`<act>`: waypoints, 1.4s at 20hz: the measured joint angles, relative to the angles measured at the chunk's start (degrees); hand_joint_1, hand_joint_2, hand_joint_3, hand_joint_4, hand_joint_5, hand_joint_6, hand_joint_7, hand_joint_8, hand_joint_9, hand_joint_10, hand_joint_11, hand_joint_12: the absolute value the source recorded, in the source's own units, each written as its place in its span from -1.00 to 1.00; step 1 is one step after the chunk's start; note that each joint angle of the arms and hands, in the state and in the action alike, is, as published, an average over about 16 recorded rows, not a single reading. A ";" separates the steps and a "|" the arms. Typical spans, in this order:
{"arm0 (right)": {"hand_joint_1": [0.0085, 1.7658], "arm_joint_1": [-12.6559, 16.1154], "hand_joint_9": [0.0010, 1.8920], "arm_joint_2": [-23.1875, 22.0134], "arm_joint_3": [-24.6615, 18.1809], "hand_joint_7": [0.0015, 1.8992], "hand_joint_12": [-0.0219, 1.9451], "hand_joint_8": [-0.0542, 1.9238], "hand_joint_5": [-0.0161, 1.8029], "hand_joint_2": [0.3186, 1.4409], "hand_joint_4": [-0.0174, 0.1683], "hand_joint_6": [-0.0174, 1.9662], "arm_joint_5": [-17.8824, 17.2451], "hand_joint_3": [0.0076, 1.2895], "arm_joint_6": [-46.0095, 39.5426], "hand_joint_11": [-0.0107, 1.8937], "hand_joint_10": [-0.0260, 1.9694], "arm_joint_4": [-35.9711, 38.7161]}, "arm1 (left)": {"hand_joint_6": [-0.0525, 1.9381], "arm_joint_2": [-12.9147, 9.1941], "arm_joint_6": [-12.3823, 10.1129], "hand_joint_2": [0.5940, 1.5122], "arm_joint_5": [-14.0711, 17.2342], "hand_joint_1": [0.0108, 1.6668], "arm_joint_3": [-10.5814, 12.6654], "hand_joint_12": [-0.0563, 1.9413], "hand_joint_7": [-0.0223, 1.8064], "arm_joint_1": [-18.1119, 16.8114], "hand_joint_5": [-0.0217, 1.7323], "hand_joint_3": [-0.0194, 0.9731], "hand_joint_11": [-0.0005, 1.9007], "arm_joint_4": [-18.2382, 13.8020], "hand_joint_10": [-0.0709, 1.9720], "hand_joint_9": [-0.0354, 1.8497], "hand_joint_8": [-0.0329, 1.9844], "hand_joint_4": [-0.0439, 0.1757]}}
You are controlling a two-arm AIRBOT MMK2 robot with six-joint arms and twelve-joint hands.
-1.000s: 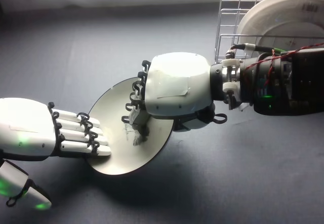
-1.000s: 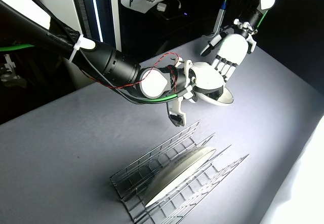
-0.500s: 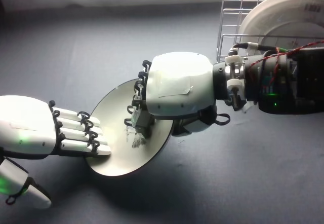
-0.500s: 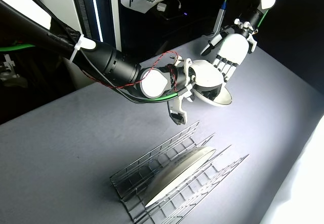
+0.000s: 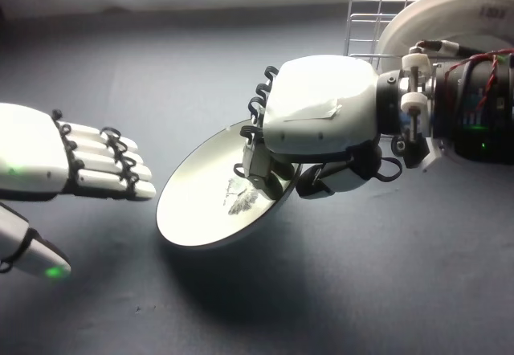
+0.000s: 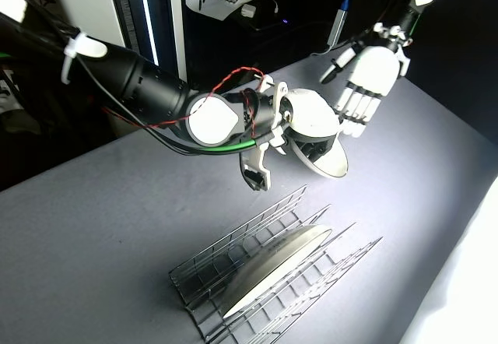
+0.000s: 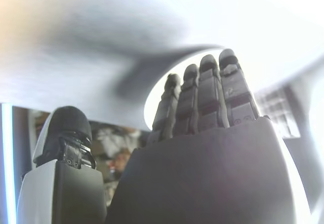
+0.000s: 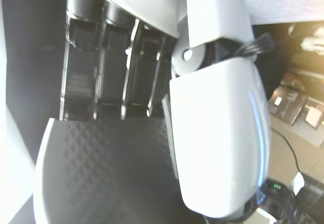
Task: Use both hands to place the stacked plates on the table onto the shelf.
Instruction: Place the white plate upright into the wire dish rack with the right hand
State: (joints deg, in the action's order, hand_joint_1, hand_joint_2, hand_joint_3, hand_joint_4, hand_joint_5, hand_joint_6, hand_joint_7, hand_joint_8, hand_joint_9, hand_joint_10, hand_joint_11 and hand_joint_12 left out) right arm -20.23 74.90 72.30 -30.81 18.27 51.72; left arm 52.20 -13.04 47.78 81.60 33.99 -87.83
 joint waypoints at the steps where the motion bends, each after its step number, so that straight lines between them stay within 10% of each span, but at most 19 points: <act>1: 0.59 0.26 0.21 -0.60 -0.62 0.26 -0.06 -0.28 0.28 0.05 -0.79 -0.47 0.09 -0.99 0.01 0.07 -0.17 -0.77 | -0.93 -0.19 -0.21 0.33 0.30 -0.79 0.33 -0.94 -0.96 -0.49 -0.95 -0.94 -0.99 0.11 -0.92 -0.94 -0.97 -0.61; 28: 0.59 8.35 0.20 -16.68 -20.17 0.26 -0.01 -0.37 0.23 0.08 -0.90 -0.52 7.31 -0.99 -0.07 0.07 -0.14 -38.88 | -0.93 -2.19 -2.01 0.38 4.24 -0.80 6.98 -0.94 -0.95 -2.84 -0.95 -0.94 -0.98 0.25 -0.92 -0.95 -0.97 -0.59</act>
State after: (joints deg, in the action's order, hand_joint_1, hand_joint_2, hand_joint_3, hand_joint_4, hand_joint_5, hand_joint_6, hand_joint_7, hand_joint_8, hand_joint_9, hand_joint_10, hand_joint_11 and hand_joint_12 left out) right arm -11.88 58.22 52.12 -23.50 18.20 12.84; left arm 50.00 -15.05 52.02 88.59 31.16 -87.59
